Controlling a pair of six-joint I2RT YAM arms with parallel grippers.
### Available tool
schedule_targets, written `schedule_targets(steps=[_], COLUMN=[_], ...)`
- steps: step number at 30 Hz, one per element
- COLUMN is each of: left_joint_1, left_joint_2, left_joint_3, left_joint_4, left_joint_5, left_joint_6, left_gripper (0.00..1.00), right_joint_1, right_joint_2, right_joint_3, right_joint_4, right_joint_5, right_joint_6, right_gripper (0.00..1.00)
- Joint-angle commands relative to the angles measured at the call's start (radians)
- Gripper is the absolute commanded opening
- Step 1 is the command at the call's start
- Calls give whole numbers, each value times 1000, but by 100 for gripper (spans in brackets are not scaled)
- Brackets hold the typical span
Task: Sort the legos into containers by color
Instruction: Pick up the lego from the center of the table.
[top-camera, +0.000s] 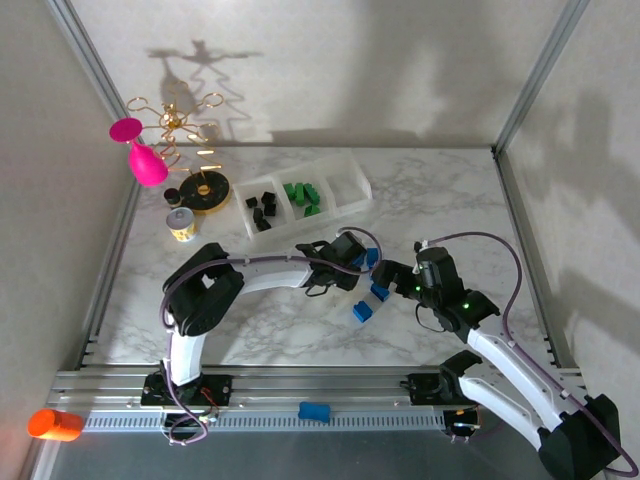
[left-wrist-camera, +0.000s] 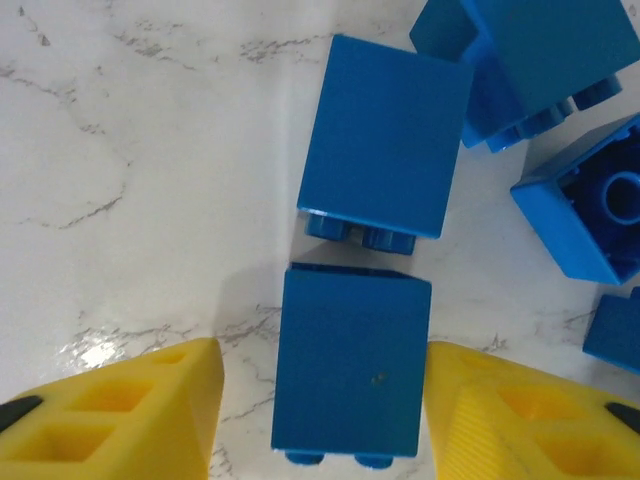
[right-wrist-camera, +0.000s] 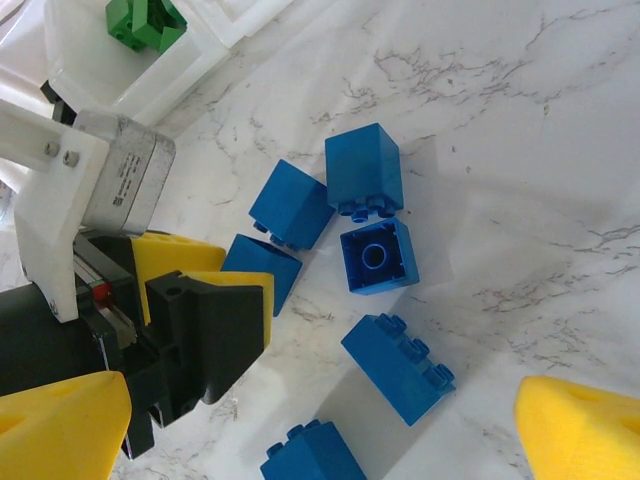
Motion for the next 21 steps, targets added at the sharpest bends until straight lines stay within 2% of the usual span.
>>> schedule_targets(steps=[1,9,21], left_joint_1=[1,8,44], left_joint_2=[26,7,-112], left_joint_3=[34,21,10], left_joint_4=[3,-3,-21], left_joint_5=[-23,-33,-55], left_joint_6=[16,13,-18], left_gripper=[45,33,34], right_joint_1=[-5,-6,-9], right_joint_2=[-7,4,18], right_joint_3=[-13,-13,21], right_joint_4=[9,24,41], right_joint_5=[13,12,22], right_joint_6=[7,-1,-17], right_gripper=[99,99,99])
